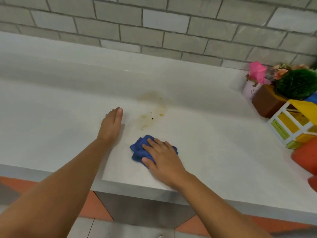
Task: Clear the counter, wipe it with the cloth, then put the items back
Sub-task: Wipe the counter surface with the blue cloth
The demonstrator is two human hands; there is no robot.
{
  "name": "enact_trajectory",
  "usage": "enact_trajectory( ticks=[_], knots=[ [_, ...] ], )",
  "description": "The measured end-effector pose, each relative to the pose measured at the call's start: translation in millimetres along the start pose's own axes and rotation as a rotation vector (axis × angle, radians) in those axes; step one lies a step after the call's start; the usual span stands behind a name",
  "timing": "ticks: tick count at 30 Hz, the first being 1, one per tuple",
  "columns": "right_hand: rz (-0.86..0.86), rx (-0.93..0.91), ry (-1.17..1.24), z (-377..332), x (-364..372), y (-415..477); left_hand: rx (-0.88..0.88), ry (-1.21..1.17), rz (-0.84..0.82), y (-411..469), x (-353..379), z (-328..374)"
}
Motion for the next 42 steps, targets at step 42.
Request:
enact_trajectory(
  ticks=[42],
  knots=[
    [0.181,0.142,0.091,185.6,-69.1,83.5,0.026,0.003,0.077,73.1,-13.0,16.4]
  ],
)
Point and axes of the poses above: each hand's wrist, its own y-axis towards the middle knuckle, its own x-axis out of the palm, z = x × y, the point moved 9 cm from there along y, towards the middle knuckle, and after that the axes turned 9 degrees about -z, right-handed, at the moved point
